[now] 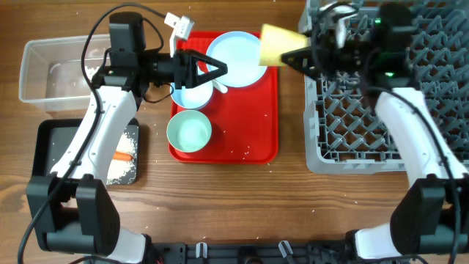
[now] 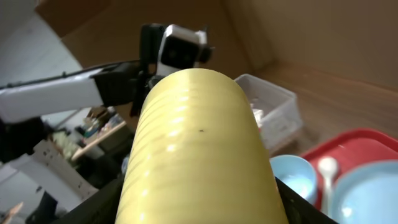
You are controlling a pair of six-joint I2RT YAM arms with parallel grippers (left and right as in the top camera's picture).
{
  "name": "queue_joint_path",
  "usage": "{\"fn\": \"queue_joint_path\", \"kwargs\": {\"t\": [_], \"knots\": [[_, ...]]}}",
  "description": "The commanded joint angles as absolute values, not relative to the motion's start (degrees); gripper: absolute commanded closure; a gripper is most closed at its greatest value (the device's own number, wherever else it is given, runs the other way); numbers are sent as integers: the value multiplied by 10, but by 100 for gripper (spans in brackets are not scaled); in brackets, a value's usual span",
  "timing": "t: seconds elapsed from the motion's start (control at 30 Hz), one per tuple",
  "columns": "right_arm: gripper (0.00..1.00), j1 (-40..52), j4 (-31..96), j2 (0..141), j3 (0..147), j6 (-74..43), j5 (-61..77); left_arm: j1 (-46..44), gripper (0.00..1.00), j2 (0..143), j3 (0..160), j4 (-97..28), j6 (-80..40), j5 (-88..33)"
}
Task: Sort waste into correct bins and load items into the dishwasher rack
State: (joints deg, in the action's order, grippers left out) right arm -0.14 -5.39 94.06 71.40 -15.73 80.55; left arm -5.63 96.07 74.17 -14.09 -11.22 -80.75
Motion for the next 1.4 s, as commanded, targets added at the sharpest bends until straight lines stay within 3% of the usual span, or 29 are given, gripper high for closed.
{"fn": "queue_joint_path", "kwargs": {"t": [0.0,0.03,0.23,0.37,0.47,0.57,0.73,0.93,0.97,1.0,1.07,1.1,1.2,1.37], "knots": [[71,-82,-12,934,720,-167,824,-56,65,964,743,-215,-110,-603],[71,-126,12,934,720,-165,824,-56,63,964,743,-259,-110,-496],[71,-232,150,897,720,-121,731,-56,64,964,743,-327,-110,-278],[71,-241,428,815,739,-13,420,-56,64,964,743,-344,-110,-177],[71,-222,603,779,773,11,253,-56,64,964,743,-344,-109,-132],[71,-182,691,782,773,7,152,-56,64,964,743,-344,-109,-120],[71,-114,741,855,773,-42,23,-56,64,964,741,-351,-107,-111],[69,-114,755,964,773,-51,11,-56,64,964,741,-359,-108,-99],[61,-114,755,971,773,-51,12,-56,64,964,741,-359,-108,-99],[32,-114,755,978,773,-51,15,-56,63,964,741,-359,-108,-99],[6,-114,750,978,773,-50,32,-56,52,964,741,-359,-108,-99],[0,-114,750,977,778,-48,40,-56,44,964,741,-358,-108,-99],[0,-114,784,970,858,-40,49,-56,38,964,741,-359,-104,-99],[0,-103,797,964,1090,7,227,-58,35,964,759,-387,-92,-111]]}}
